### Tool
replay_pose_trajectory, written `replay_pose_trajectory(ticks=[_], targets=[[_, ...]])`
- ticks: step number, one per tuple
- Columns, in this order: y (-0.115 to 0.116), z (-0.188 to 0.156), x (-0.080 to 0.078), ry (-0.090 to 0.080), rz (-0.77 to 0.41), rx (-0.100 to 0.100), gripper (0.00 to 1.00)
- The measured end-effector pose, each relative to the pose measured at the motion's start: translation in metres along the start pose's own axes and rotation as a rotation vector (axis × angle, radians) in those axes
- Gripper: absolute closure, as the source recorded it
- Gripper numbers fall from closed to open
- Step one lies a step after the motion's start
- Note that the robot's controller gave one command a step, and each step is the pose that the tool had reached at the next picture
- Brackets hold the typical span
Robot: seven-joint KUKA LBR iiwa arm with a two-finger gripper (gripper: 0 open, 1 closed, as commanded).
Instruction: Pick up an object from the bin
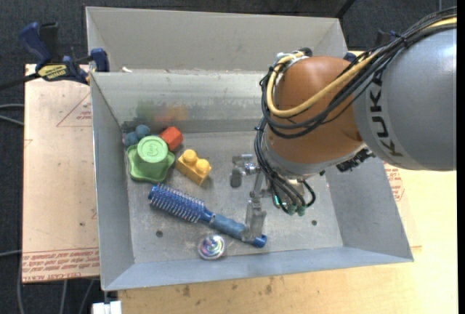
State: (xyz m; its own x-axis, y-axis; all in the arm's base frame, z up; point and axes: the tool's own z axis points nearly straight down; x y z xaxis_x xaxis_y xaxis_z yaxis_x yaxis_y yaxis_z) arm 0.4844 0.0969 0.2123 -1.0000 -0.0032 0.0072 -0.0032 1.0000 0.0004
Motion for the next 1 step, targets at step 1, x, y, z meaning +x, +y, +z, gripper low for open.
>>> replay_pose_trajectory(ticks=[1], targets=[[0.0312,0.1363,-0.0055,-0.002,0.064,0.0,0.0]])
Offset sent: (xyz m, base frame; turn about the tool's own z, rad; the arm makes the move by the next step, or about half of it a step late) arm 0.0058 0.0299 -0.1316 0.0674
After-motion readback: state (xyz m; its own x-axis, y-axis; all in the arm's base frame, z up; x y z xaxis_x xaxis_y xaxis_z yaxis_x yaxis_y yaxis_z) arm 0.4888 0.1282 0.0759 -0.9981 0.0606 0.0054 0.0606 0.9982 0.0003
